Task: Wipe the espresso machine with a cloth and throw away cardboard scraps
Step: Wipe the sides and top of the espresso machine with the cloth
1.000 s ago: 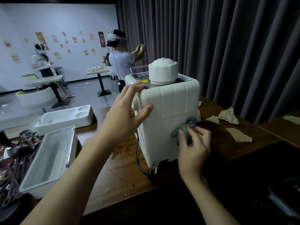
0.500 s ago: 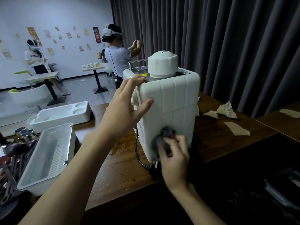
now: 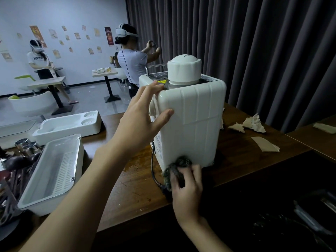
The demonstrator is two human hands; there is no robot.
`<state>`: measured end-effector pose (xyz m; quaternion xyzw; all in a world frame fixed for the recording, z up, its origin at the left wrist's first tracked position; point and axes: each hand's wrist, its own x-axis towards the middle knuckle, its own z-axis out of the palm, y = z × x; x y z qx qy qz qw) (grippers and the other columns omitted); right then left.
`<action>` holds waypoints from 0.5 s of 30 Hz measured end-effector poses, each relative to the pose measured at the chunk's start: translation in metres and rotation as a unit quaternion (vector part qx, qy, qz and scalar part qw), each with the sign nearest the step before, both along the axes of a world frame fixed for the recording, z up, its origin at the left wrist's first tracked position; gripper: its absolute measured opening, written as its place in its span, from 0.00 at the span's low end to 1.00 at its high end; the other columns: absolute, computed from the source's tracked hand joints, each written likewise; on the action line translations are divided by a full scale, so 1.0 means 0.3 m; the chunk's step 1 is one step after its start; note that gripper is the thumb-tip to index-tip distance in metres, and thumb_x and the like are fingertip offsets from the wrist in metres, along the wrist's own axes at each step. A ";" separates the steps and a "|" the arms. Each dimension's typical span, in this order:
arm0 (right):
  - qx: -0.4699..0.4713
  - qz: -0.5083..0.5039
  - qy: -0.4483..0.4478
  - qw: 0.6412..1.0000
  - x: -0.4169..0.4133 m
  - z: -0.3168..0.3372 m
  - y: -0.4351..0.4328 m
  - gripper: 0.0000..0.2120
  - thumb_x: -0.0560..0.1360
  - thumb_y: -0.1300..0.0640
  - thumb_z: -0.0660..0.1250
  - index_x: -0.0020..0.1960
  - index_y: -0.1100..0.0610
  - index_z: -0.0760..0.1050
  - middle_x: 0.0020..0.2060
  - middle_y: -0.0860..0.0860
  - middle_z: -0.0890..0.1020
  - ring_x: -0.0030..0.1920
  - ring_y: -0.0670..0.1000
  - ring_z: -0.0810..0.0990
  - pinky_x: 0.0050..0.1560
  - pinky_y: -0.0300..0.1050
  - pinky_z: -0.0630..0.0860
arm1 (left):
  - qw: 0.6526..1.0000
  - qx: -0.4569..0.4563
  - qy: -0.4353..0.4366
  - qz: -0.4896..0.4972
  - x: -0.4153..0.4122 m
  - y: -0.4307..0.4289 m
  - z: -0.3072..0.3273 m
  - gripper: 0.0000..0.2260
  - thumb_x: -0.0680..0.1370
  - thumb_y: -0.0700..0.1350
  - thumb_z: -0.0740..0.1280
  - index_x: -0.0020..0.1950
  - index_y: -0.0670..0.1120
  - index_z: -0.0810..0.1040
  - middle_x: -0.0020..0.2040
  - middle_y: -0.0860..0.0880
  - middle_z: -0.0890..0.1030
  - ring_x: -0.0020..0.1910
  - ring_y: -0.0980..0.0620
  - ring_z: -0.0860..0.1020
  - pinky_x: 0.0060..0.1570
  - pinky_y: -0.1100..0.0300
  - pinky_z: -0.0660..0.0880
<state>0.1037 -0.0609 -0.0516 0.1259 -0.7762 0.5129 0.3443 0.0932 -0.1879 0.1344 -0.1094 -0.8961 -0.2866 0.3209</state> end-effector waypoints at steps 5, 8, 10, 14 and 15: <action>-0.027 0.006 0.011 1.000 -0.062 0.009 0.085 0.05 0.71 0.64 0.74 0.45 0.61 0.79 0.47 0.50 0.73 0.48 0.49 0.77 0.51 0.43 0.77 | 1.000 0.003 -0.006 -0.004 0.004 -0.002 0.004 0.24 0.78 0.57 0.68 0.72 0.55 0.66 0.74 0.56 0.67 0.72 0.54 0.67 0.67 0.53 0.68; -0.101 -0.062 -0.028 0.993 -0.125 0.018 0.155 0.04 0.74 0.63 0.72 0.48 0.61 0.79 0.48 0.49 0.73 0.47 0.46 0.76 0.46 0.53 0.80 | 1.000 0.002 -0.012 -0.008 0.004 -0.004 0.005 0.24 0.78 0.58 0.68 0.72 0.56 0.66 0.74 0.57 0.66 0.72 0.54 0.67 0.67 0.53 0.67; -0.112 -0.087 -0.047 0.989 -0.146 0.015 0.172 0.05 0.74 0.62 0.71 0.50 0.62 0.79 0.48 0.49 0.72 0.46 0.44 0.74 0.46 0.50 0.79 | 1.000 0.004 -0.015 -0.010 0.003 -0.006 0.006 0.24 0.78 0.57 0.68 0.72 0.56 0.66 0.74 0.57 0.66 0.72 0.54 0.66 0.67 0.53 0.67; -0.095 -0.087 -0.061 0.990 -0.091 -0.009 0.107 0.03 0.75 0.64 0.71 0.45 0.61 0.77 0.47 0.51 0.73 0.47 0.49 0.76 0.49 0.42 0.75 | 1.000 0.005 -0.012 -0.009 -0.001 -0.006 0.004 0.24 0.78 0.57 0.68 0.72 0.56 0.66 0.74 0.57 0.67 0.71 0.57 0.66 0.67 0.54 0.68; -0.068 -0.074 -0.049 0.994 -0.060 -0.020 0.075 0.03 0.74 0.64 0.71 0.44 0.60 0.77 0.48 0.52 0.74 0.49 0.51 0.77 0.51 0.42 0.74 | 1.000 0.006 -0.010 -0.010 -0.001 -0.004 0.003 0.24 0.78 0.57 0.68 0.72 0.56 0.66 0.73 0.57 0.67 0.70 0.58 0.66 0.68 0.53 0.68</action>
